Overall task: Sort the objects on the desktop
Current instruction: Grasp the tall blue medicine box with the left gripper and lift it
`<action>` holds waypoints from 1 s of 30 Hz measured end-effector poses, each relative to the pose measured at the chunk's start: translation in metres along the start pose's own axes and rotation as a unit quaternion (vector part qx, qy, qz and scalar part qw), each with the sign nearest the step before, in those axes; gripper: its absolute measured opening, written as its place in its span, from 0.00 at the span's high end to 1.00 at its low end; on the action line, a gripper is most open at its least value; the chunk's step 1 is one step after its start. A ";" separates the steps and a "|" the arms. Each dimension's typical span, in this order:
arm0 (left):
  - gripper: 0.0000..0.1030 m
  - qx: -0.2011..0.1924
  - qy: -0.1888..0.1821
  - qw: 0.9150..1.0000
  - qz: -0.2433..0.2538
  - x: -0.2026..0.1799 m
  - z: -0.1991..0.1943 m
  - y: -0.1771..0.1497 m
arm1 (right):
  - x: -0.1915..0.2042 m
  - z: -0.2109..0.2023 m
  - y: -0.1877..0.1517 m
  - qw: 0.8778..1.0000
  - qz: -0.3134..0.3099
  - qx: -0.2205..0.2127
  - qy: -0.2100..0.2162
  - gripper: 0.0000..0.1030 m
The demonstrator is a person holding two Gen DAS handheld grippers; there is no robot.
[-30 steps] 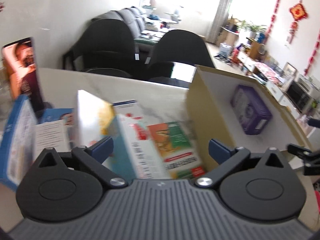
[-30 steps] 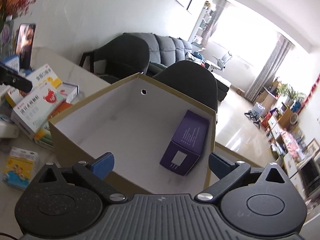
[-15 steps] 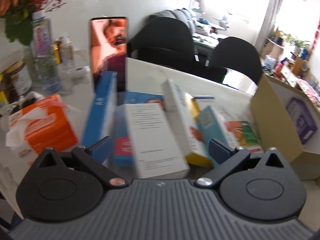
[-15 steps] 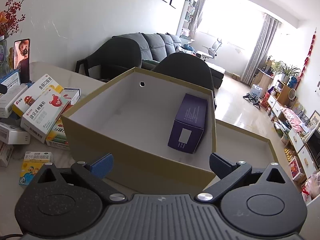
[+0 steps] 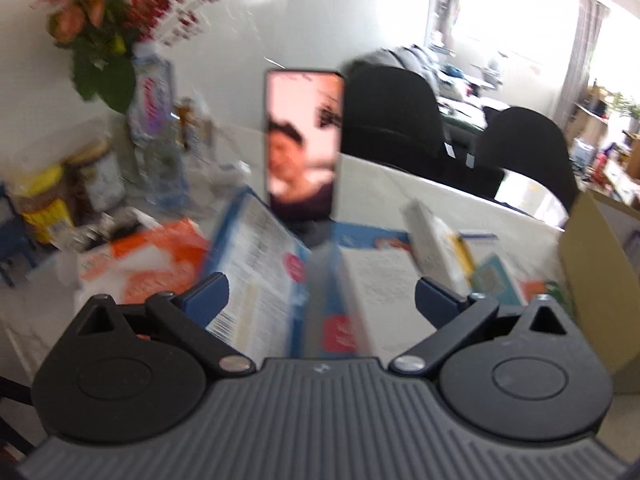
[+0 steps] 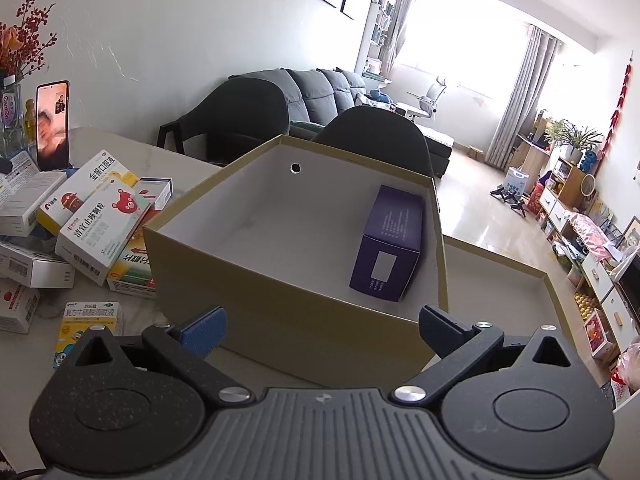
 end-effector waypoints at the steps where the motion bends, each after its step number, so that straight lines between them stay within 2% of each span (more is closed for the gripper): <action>1: 0.02 -0.005 0.012 1.000 -0.001 0.005 0.000 0.002 | 0.001 0.000 0.000 1.000 0.000 -0.001 0.001 0.00; 5: 0.03 0.001 0.033 0.999 -0.026 0.030 -0.002 0.003 | 0.002 0.000 0.000 1.000 0.002 -0.002 0.004 0.00; 11: 0.15 0.034 0.015 0.996 -0.080 0.049 0.004 -0.010 | 0.003 0.004 0.000 1.000 0.009 -0.001 0.012 0.00; 16: 0.23 0.046 0.021 0.993 -0.108 0.056 0.014 -0.020 | 0.008 0.005 0.003 1.000 0.003 -0.004 0.021 0.00; 19: 0.35 0.061 0.016 0.990 -0.128 0.062 0.024 -0.025 | 0.010 0.004 0.005 1.000 0.002 -0.008 0.024 0.00; 22: 0.58 0.063 0.013 0.989 -0.134 0.063 0.023 -0.028 | 0.011 0.002 0.007 1.000 0.001 -0.012 0.026 0.00; 30: 0.68 0.068 0.005 0.986 -0.151 0.067 0.022 -0.035 | 0.015 -0.001 0.010 0.999 -0.002 -0.015 0.028 0.00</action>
Point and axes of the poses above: each gripper's, at about its wrist camera, not at the fingertips, and z roughly the way its jaws point, x to its left, y to its top, the point moved 4 cm from there along z, roughly the way its jaws point, and after that the axes turned 7 degrees about -z, right-handed, at the moved point
